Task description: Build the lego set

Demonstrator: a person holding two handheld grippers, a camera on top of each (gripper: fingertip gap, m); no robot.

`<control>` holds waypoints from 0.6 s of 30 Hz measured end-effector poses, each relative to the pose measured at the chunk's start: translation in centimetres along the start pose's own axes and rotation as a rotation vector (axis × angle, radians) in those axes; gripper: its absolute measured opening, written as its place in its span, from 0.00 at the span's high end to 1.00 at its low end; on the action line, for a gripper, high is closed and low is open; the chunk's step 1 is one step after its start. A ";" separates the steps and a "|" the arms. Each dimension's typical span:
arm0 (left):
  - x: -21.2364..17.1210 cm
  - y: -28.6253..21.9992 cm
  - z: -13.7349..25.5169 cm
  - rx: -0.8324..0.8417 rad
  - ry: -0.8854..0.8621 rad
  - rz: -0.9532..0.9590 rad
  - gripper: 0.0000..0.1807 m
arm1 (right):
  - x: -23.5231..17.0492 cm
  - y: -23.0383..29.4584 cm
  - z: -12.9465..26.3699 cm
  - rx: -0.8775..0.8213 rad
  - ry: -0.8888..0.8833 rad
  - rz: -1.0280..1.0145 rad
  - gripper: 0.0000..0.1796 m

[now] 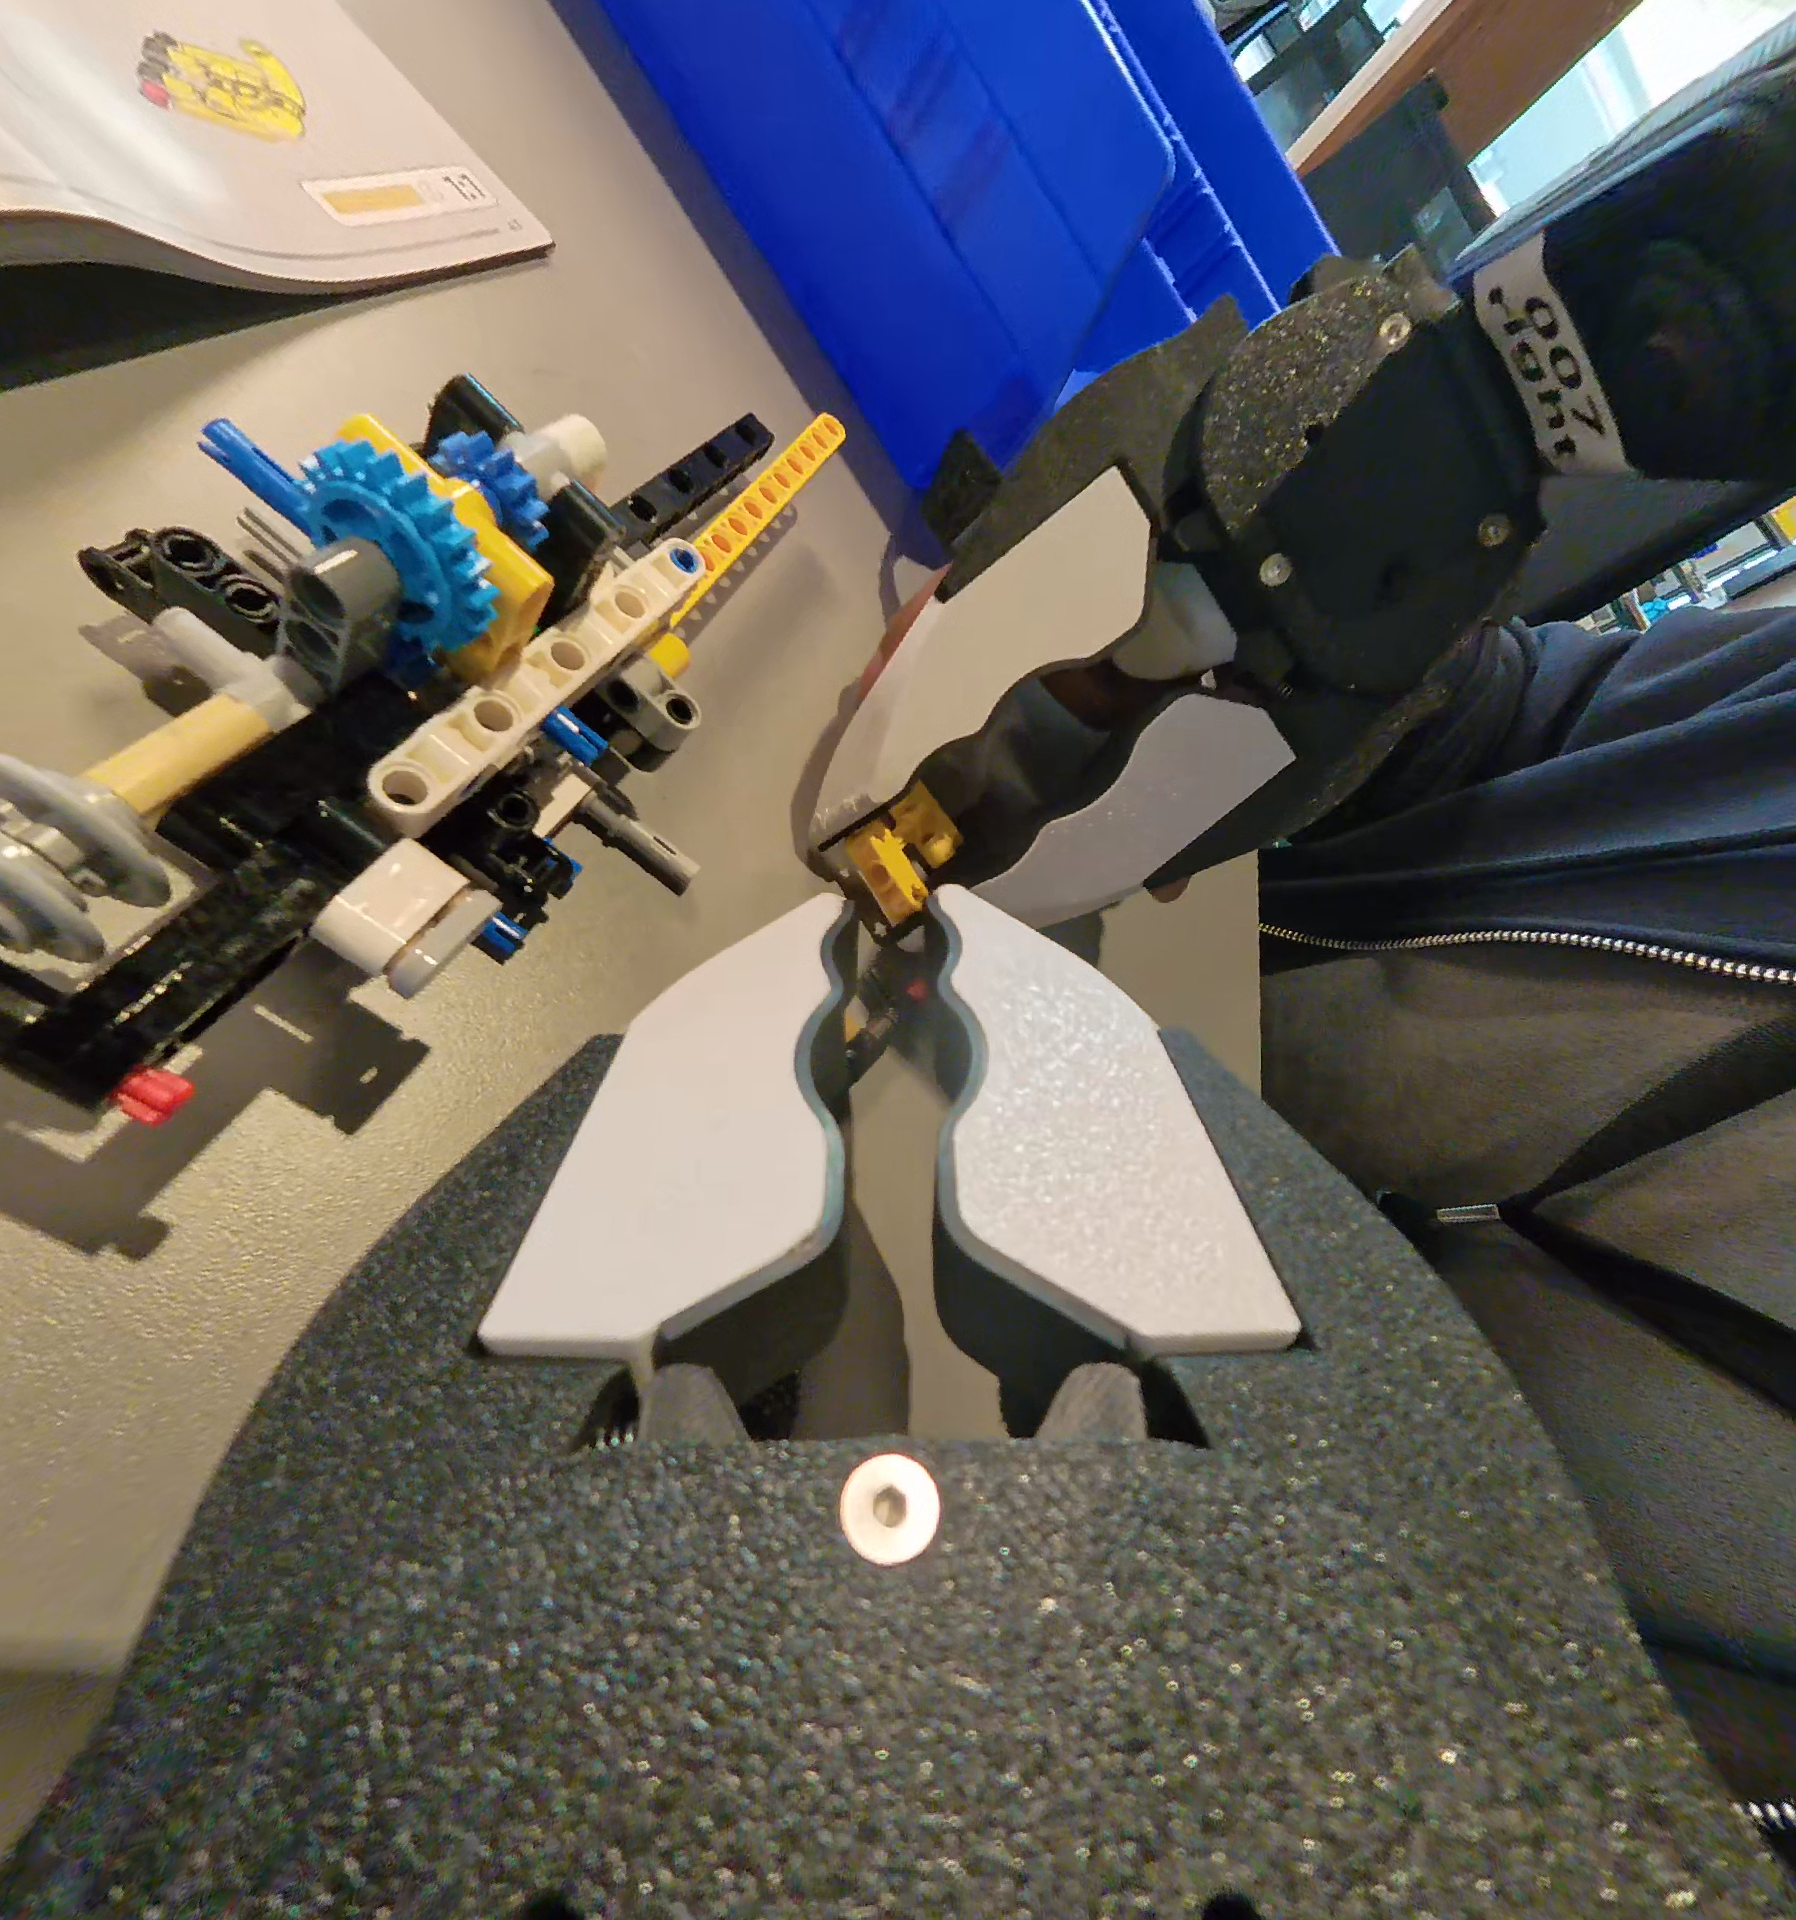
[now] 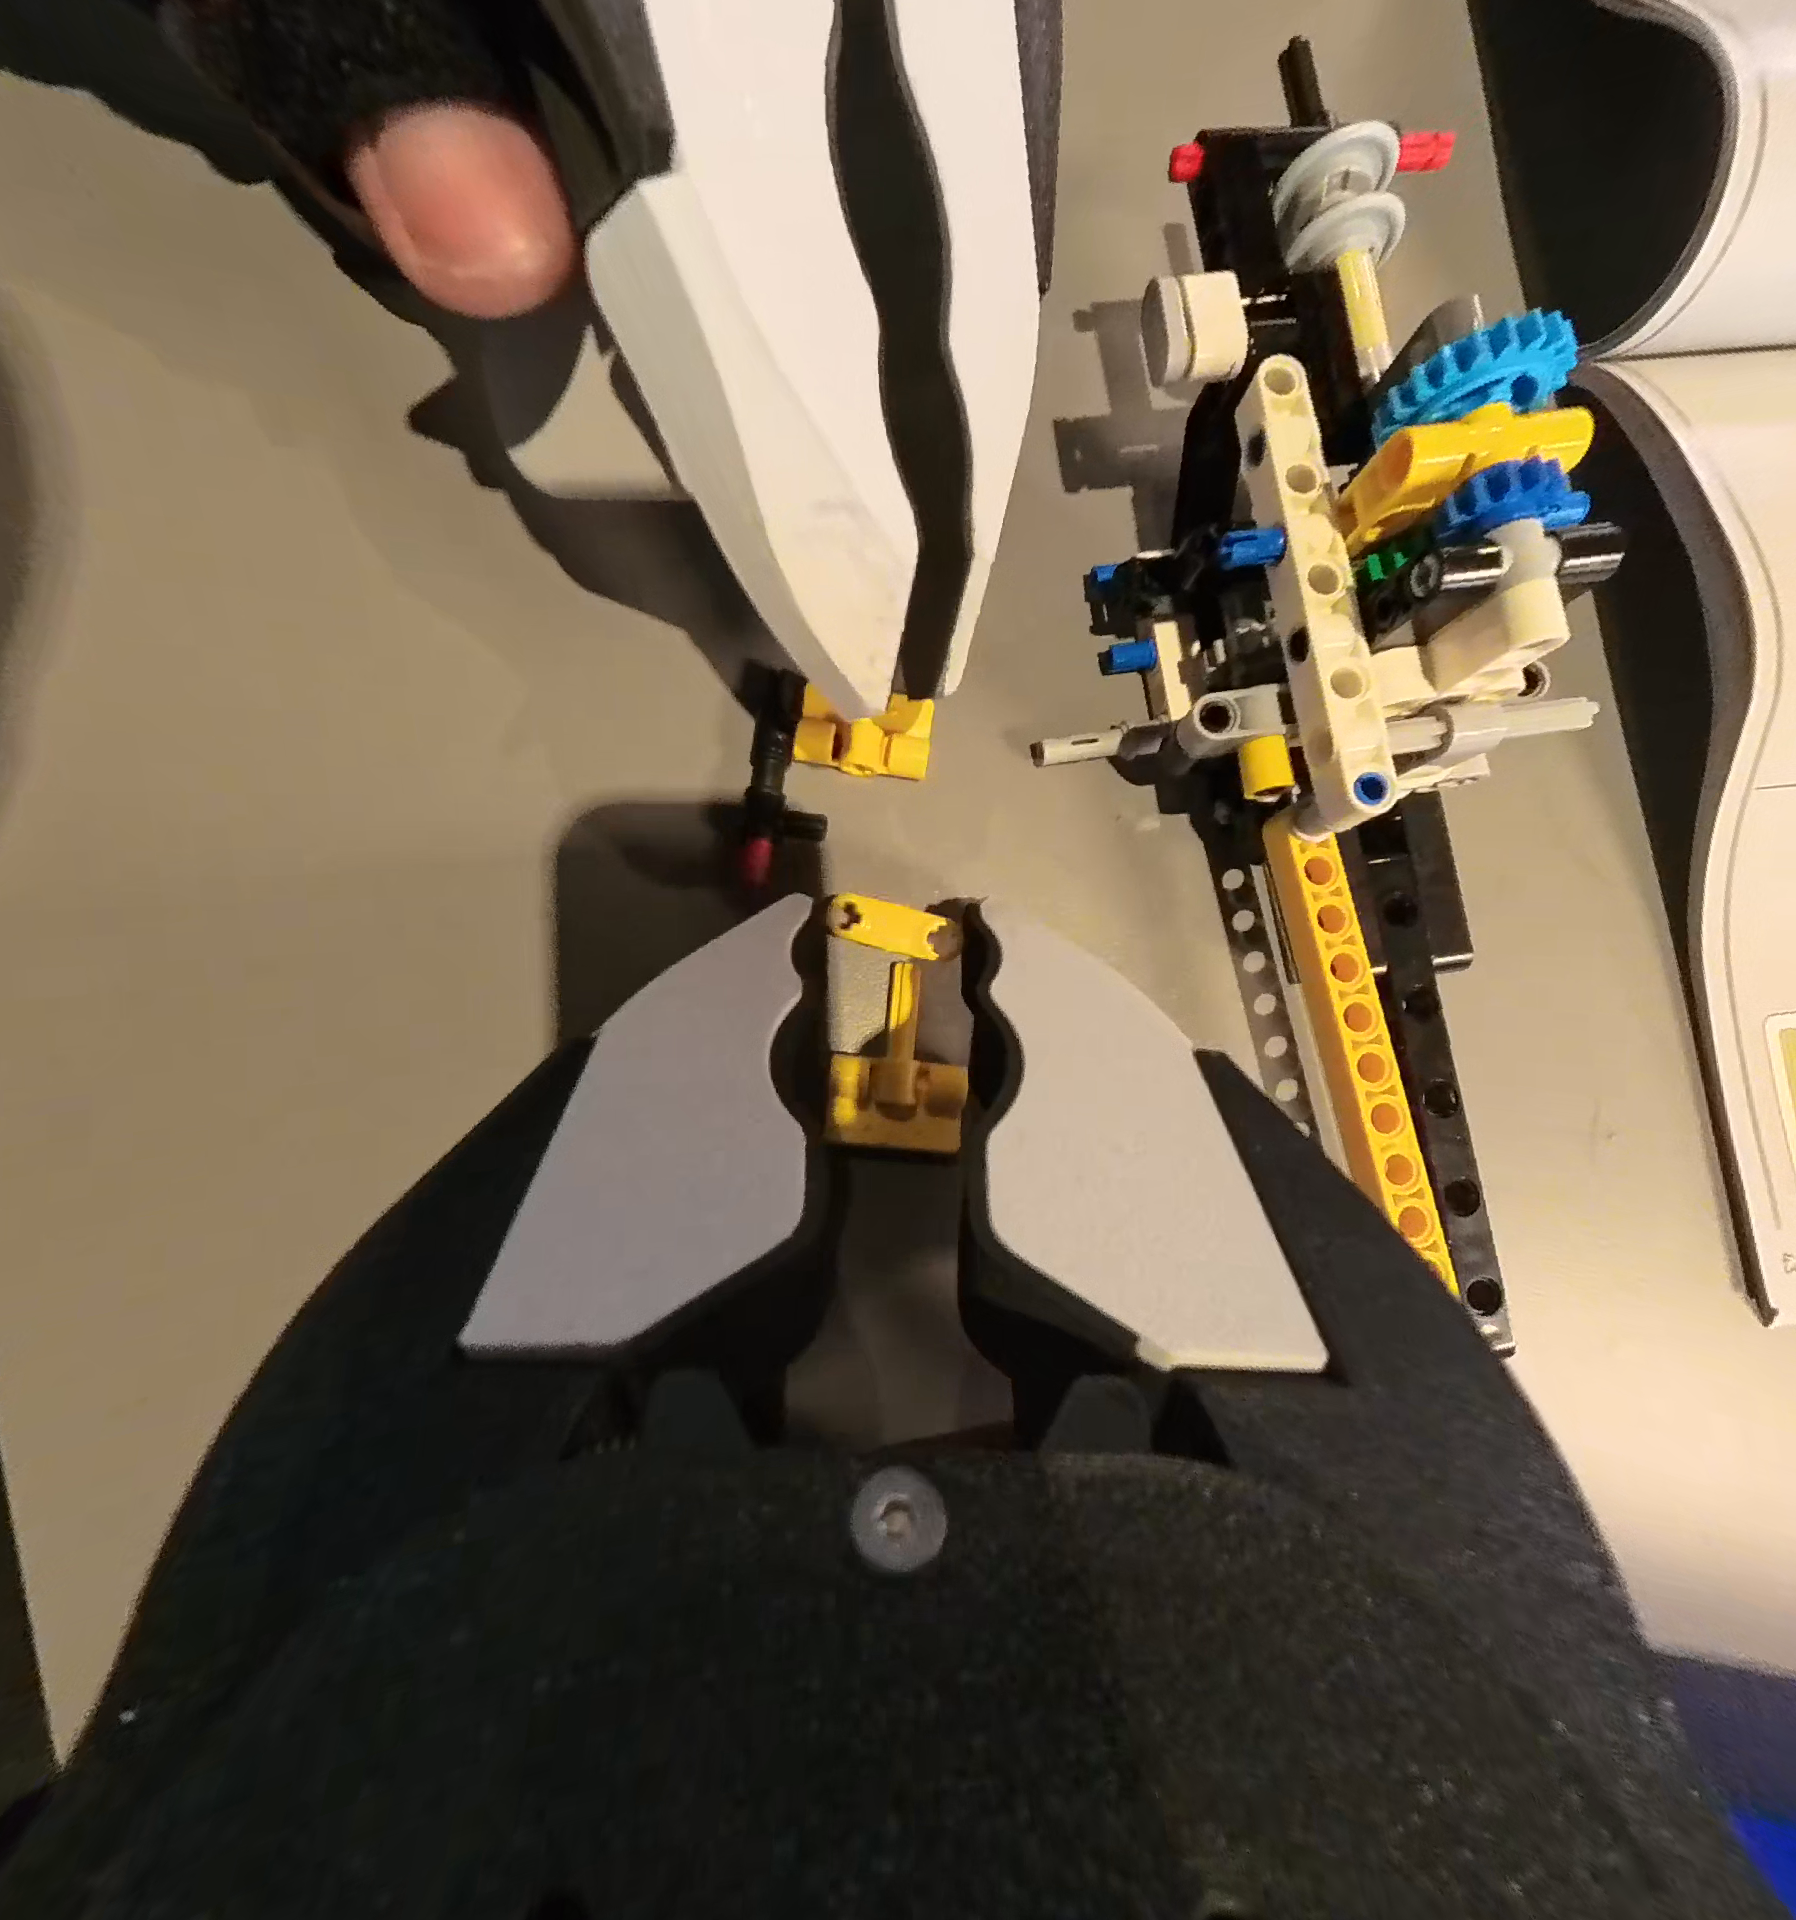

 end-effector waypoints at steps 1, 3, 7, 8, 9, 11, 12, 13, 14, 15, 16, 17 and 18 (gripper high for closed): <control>0.0 0.0 0.0 0.000 0.000 0.001 0.94 | 0.0 0.0 0.0 0.002 0.000 -0.001 0.86; 0.0 0.0 0.0 0.000 -0.001 0.002 0.94 | 0.0 0.0 0.0 0.006 0.000 -0.005 0.87; 0.0 0.0 0.0 -0.001 0.000 0.004 0.94 | -0.1 0.0 0.1 0.013 0.002 -0.011 0.87; 0.0 0.0 0.0 -0.001 0.000 0.004 0.94 | -0.1 -0.1 0.1 0.014 0.003 -0.012 0.87; 0.0 0.0 0.0 -0.001 0.001 0.005 0.94 | -0.1 -0.1 0.1 0.015 0.003 -0.013 0.86; 0.0 0.0 0.0 -0.002 0.002 0.006 0.94 | -0.1 -0.1 0.1 0.017 0.002 -0.016 0.87; 0.0 0.1 0.0 -0.002 0.003 0.007 0.94 | -0.1 -0.1 0.1 0.019 0.002 -0.018 0.86; 0.0 0.1 0.0 -0.003 0.003 0.008 0.94 | -0.1 -0.2 0.1 0.020 0.001 -0.019 0.86; 0.0 0.1 0.0 -0.003 0.003 0.008 0.94 | -0.1 -0.2 0.1 0.022 0.000 -0.021 0.86; 0.0 0.1 0.0 -0.003 0.003 0.008 0.94 | -0.1 -0.2 0.1 0.024 -0.001 -0.023 0.86; 0.0 0.1 0.0 -0.004 0.004 0.009 0.94 | -0.1 -0.2 0.1 0.025 -0.002 -0.025 0.86; 0.1 0.1 0.0 -0.005 0.004 0.010 0.94 | -0.2 -0.2 0.1 0.027 -0.002 -0.026 0.86; 0.1 0.1 0.0 -0.005 0.005 0.010 0.94 | -0.2 -0.2 0.1 0.028 -0.003 -0.026 0.86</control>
Point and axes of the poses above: each gripper's, where its closed fingertips meet, z back along the fingers, x out of its top, y = z × x across the jaws, the point moved 8 cm from there along z, back along the fingers, and after that the axes turned 13 degrees about -y, right-handed, at the moved point
